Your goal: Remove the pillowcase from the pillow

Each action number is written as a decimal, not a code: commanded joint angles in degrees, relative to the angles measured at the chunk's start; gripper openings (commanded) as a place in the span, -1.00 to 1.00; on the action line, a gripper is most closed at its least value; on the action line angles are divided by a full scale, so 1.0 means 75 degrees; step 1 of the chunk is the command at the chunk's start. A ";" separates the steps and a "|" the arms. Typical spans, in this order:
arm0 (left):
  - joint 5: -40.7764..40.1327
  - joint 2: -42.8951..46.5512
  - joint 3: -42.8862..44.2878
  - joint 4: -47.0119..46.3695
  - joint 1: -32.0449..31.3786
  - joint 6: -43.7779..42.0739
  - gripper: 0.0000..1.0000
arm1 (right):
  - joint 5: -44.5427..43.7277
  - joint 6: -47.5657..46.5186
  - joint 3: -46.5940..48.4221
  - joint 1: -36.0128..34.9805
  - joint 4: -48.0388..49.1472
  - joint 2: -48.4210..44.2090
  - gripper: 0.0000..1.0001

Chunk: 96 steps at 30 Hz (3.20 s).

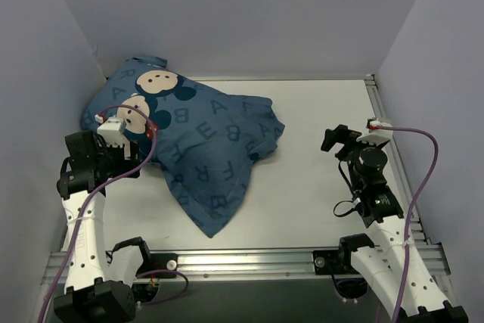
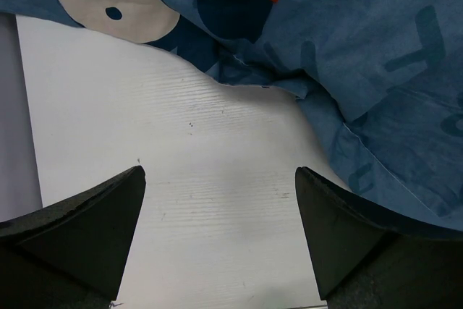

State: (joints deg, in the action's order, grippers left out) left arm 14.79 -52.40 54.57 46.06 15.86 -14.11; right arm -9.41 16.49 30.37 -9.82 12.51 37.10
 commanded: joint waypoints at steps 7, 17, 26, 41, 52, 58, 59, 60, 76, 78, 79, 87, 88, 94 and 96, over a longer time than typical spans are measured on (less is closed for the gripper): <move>0.0430 0.0155 0.0224 -0.0119 0.0077 -0.0204 0.88 | 0.3143 0.0496 0.2522 -0.0574 -0.0412 0.2433 0.87; 0.0103 0.0108 0.0353 -0.0013 0.0159 -0.0568 0.88 | -0.0326 -0.0617 0.5359 -0.5824 -0.2487 0.6111 0.99; 0.0115 0.0085 0.0377 0.0022 0.0171 -0.0615 0.88 | -0.1112 -0.0665 0.7689 -0.6460 -0.3785 0.9077 0.99; 0.0219 -0.0172 0.1427 0.0736 0.0206 -0.0849 0.88 | 0.1435 -0.1179 1.0209 -0.6565 -0.5194 0.8733 -1.00; 0.0232 -0.1109 0.6760 0.2378 0.0206 -0.1119 0.88 | 0.5235 0.2621 1.1191 -0.5422 -0.2308 0.6762 -1.00; 0.0711 -0.2057 0.7935 0.2635 0.0194 -0.1108 0.88 | 0.5499 0.7520 0.5578 -0.1435 0.1692 0.5858 -1.00; 0.0770 -0.2199 0.7866 0.2728 0.0194 -0.1096 0.88 | 0.5416 0.7818 0.4992 -0.1154 0.2194 0.5927 -1.00; 0.0922 -0.2305 0.7749 0.2752 0.0194 -0.1026 0.88 | 0.5334 0.8018 0.4035 -0.0710 0.2338 0.5998 -1.00; 0.0466 -0.3044 0.3998 0.2143 -0.1692 -0.1388 0.88 | 0.5004 0.3452 0.4047 0.0255 -0.1123 0.7931 -0.07; 0.0548 -0.3033 0.4196 0.2272 -0.1972 -0.1575 0.88 | 0.4459 0.2600 0.4585 0.0290 -0.1934 0.7816 0.37; 0.0548 -0.3021 0.4290 0.2330 -0.2032 -0.1645 0.87 | 0.4083 0.2293 0.4773 0.0337 -0.2727 0.7560 0.50; 0.0419 -0.3828 0.5883 0.2975 -0.4187 -0.1870 0.88 | 0.1031 0.1293 0.5795 0.1274 -0.4680 0.6047 0.75; 0.0466 -0.4143 0.6047 0.2999 -0.4513 -0.1846 0.88 | 0.1102 0.1270 0.5736 0.1275 -0.4634 0.5674 0.75; 0.0642 -0.5642 0.7266 0.3104 -0.6049 -0.1681 0.88 | 0.1908 0.0955 0.5455 0.1275 -0.4833 0.4735 0.67; 0.0723 -0.6042 0.7945 0.3058 -0.6788 -0.1565 0.88 | 0.2833 0.0767 0.5315 0.1228 -0.4763 0.4558 0.64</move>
State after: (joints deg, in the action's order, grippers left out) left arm 18.02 -93.84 108.20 67.94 -28.51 -26.87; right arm 4.71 25.67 71.83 0.16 -20.64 72.77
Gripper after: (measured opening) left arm 0.938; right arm 0.827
